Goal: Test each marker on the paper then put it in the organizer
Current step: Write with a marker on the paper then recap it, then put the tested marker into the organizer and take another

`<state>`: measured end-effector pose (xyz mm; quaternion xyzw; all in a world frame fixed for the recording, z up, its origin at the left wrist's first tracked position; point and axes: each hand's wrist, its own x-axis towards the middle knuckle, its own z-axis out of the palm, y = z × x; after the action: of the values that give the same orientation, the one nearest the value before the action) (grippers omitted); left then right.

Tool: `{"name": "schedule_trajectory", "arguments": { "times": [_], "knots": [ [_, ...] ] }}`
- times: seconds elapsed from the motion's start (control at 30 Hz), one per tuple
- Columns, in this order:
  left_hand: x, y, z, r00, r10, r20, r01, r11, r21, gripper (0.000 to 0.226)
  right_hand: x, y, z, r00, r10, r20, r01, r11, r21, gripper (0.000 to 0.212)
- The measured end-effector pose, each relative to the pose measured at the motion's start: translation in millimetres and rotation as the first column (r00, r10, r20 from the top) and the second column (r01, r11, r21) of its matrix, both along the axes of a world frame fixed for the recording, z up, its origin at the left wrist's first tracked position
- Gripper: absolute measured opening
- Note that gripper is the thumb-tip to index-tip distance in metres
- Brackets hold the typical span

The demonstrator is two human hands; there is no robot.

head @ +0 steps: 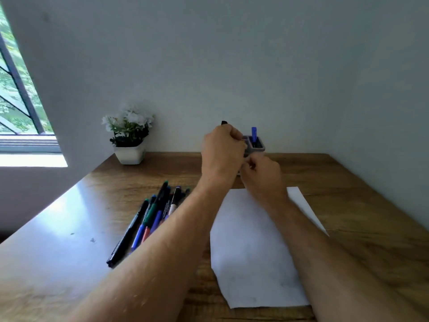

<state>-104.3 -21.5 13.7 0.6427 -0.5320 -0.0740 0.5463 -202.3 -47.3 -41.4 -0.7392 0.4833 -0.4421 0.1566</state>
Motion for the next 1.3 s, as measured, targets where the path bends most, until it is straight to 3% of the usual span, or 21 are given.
{"name": "schedule_trajectory", "arguments": {
  "times": [0.2,0.37,0.47,0.63,0.9,1.03,1.3],
  "knots": [
    [11.6,22.1,-21.7,0.966,0.014,0.256,-0.088,0.957,0.277,0.015,4.6,6.4,-0.8,0.978,0.159,-0.139,-0.149,0.986,0.080,0.012],
    [19.1,30.0,-32.3,0.804,0.079,0.589,-0.308,0.903,0.299,0.025,4.5,8.3,-0.4,0.977,0.136,-0.164,-0.127,0.990,0.064,0.011],
    [21.4,30.8,-35.0,0.734,0.037,0.678,-0.413,0.816,0.404,0.028,2.7,8.9,-0.4,0.978,0.123,-0.172,-0.115,0.992,0.055,0.012],
    [25.9,22.8,-38.3,0.730,-0.001,0.684,-0.445,0.758,0.476,0.027,3.9,5.2,-1.1,0.976,0.121,-0.184,-0.113,0.992,0.054,0.013],
    [37.0,12.2,-37.8,0.798,0.021,0.603,-0.396,0.772,0.497,0.003,6.8,2.1,-3.5,0.973,0.125,-0.195,-0.119,0.992,0.044,0.009],
    [43.6,11.0,-32.7,0.824,0.053,0.564,-0.367,0.808,0.461,0.023,5.8,2.2,-3.6,0.971,0.125,-0.203,-0.120,0.992,0.037,0.010],
    [45.6,9.7,-27.7,0.856,0.047,0.515,-0.347,0.790,0.505,0.012,6.5,0.4,-3.8,0.972,0.123,-0.202,-0.118,0.992,0.038,0.009]
  ]
}}
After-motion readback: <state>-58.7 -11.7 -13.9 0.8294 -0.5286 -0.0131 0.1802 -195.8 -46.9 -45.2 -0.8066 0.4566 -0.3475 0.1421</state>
